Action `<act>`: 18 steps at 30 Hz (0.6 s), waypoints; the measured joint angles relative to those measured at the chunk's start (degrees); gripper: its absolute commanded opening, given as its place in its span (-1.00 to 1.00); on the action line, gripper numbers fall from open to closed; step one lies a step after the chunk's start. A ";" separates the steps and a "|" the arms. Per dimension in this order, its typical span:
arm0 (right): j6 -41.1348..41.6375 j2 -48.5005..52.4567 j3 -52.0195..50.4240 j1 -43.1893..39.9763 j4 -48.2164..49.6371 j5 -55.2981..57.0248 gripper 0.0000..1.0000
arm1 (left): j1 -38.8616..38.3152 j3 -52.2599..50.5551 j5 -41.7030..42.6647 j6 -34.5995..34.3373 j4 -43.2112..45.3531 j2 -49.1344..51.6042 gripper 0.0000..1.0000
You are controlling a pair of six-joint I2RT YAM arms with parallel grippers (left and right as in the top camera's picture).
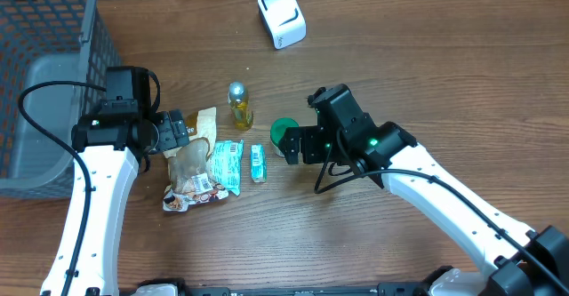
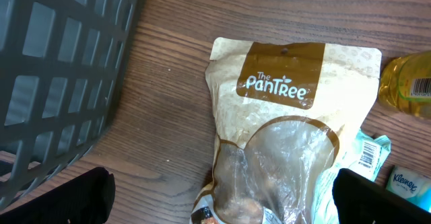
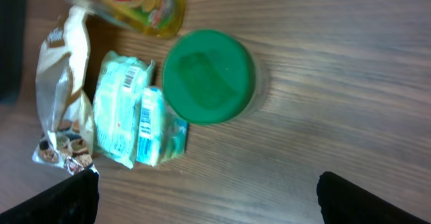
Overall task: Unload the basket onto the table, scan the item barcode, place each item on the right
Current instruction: 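Position the right gripper over the green-capped jar, then lower the right gripper down around the jar's green cap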
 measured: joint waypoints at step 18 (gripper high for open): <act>10.91 8.70 21.59 0.00 -26.97 8.72 1.00 | 0.00 0.00 0.00 0.00 0.02 0.00 0.99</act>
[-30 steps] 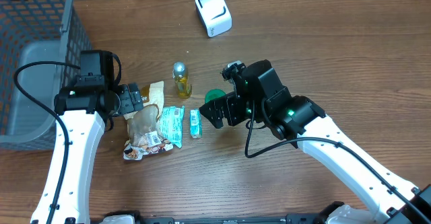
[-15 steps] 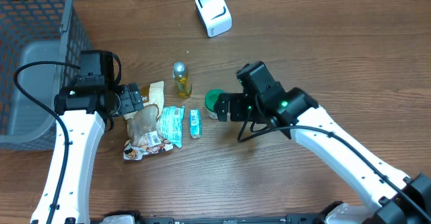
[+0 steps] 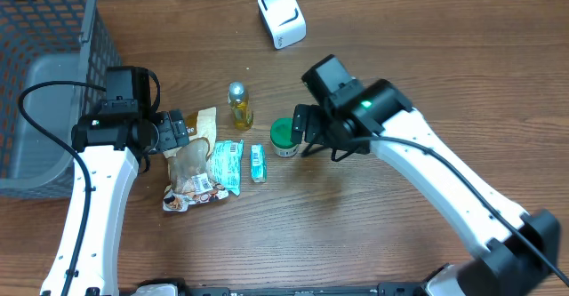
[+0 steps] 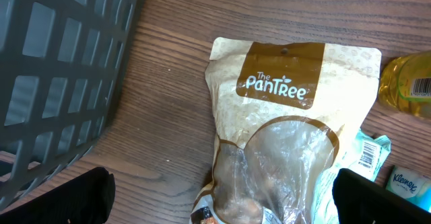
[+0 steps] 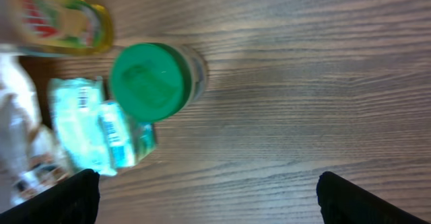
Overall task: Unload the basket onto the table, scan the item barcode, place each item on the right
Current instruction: 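Lower the right gripper down around the jar's green cap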
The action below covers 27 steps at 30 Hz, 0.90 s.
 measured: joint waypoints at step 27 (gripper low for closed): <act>0.13 10.32 0.00 10.29 16.33 13.51 0.99 | 0.00 0.02 0.00 0.00 0.00 0.00 0.99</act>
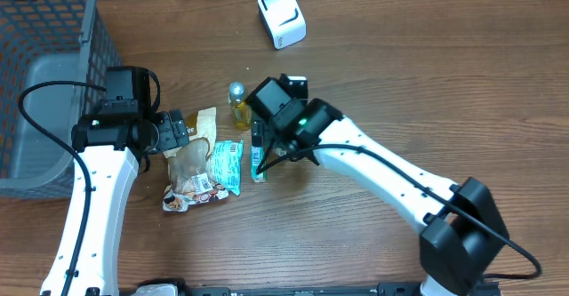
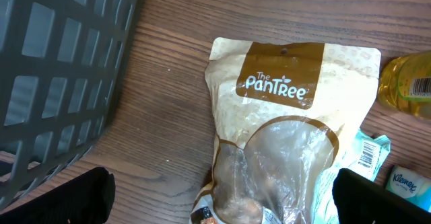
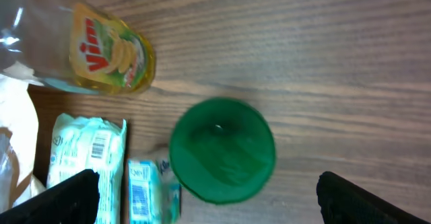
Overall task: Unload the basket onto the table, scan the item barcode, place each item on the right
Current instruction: 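Lower the right gripper down around the jar's green cap, then align the open right gripper fingers on both sides of the jar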
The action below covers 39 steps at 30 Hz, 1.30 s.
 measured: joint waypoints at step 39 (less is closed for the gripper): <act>-0.04 6.47 -0.07 -4.04 2.14 -4.31 0.99 | 0.00 0.00 0.00 0.00 0.00 0.00 0.99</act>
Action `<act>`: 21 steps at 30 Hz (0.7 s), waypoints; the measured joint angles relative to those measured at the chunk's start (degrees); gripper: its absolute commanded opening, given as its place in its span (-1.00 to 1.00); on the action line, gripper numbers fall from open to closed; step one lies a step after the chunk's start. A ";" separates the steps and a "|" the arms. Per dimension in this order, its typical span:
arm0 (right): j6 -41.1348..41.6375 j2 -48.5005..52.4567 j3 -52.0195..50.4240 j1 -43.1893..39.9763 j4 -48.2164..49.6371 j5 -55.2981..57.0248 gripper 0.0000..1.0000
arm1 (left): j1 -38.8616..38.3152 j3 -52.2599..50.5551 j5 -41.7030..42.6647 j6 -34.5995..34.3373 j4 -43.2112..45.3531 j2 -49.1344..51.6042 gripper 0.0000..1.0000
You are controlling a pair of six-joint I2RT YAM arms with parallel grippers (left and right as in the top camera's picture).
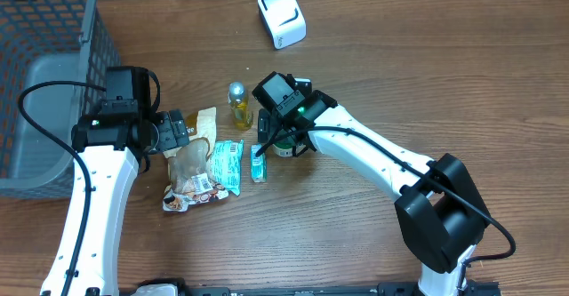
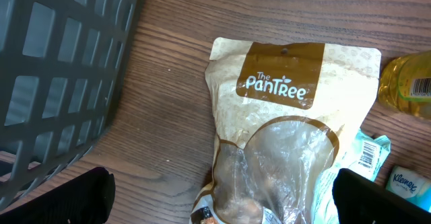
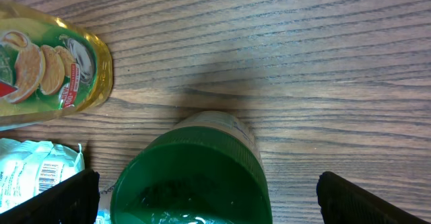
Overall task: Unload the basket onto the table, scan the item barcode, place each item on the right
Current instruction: 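Align the open right gripper fingers on both sides of the jar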
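A jar with a green lid (image 3: 192, 180) stands upright on the table, largely hidden under the arm in the overhead view (image 1: 286, 148). My right gripper (image 3: 209, 198) is open just above it, one finger on each side of the lid, touching nothing. The white barcode scanner (image 1: 282, 16) sits at the far edge. My left gripper (image 2: 222, 198) hangs open over the Pantree snack bag (image 2: 289, 116), holding nothing.
A yellow Vim bottle (image 3: 57, 62) lies left of the jar. Teal tissue packs (image 1: 227, 164) and a small Kleenex pack (image 1: 258, 164) lie by the snack bag. A grey mesh basket (image 1: 44, 74) fills the table's left side.
My right gripper has come down closer to the green lid, which now fills the lower part of its wrist view. The left arm and the items have not moved.
My right gripper was open to the right of the green-lidded jar, then still right of it with the arm swung further back. Then it stood above the jar. Now it sits low over the lid. The left gripper stayed open over the snack bag throughout.
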 measured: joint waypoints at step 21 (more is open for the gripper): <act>-0.55 0.00 0.00 0.00 -0.02 -0.22 0.99 | 0.00 0.00 0.00 0.00 0.00 0.00 0.99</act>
